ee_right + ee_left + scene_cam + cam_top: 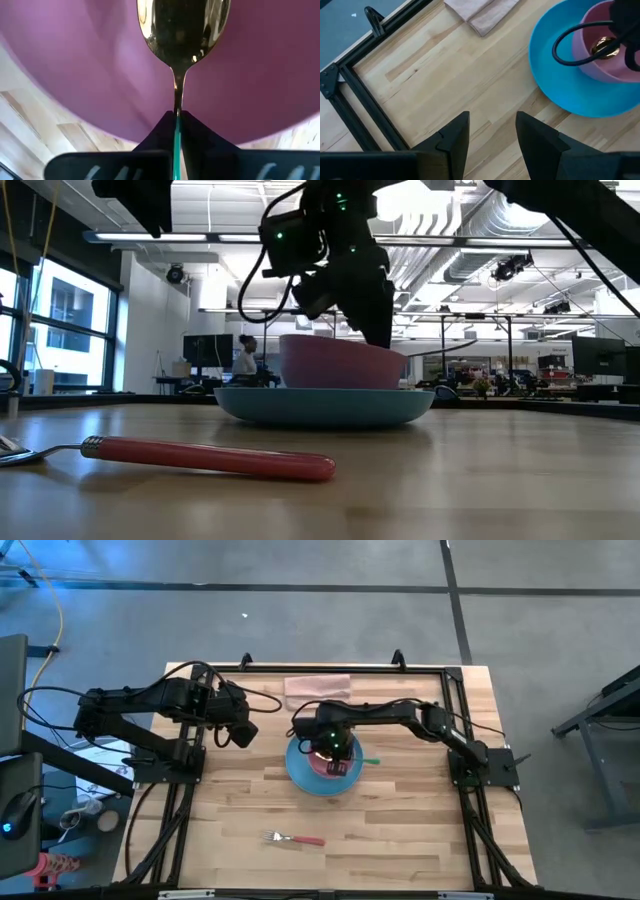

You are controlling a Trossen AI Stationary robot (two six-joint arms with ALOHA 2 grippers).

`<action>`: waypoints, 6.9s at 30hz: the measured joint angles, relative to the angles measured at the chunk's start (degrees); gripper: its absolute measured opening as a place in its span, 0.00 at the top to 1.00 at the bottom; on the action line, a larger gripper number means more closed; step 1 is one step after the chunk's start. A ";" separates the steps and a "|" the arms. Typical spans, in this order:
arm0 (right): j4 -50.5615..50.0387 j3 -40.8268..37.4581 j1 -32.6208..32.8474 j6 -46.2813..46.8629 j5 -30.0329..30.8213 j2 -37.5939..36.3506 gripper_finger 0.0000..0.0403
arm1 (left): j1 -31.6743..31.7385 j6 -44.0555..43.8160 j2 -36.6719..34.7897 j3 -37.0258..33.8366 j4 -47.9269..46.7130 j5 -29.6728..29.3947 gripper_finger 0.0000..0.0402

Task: Set table place
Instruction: Put the spoon into the bowl, then put the fork on the right of the plate

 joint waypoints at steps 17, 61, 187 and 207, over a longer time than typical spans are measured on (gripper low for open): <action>2.05 4.28 -0.33 -1.07 -1.07 -0.02 0.94 | 0.00 0.00 0.01 0.00 0.60 -0.01 0.62; 0.95 2.47 -8.79 -1.48 10.10 -0.42 1.00 | -0.01 0.09 0.03 0.00 0.55 0.44 0.62; -1.64 4.83 -1.29 0.42 20.39 -41.16 1.00 | -28.17 -34.41 27.07 -32.93 71.85 39.42 0.96; 0.26 4.87 -1.05 -0.20 -1.57 -37.25 1.00 | -28.08 -33.07 21.69 -32.72 65.70 33.54 1.00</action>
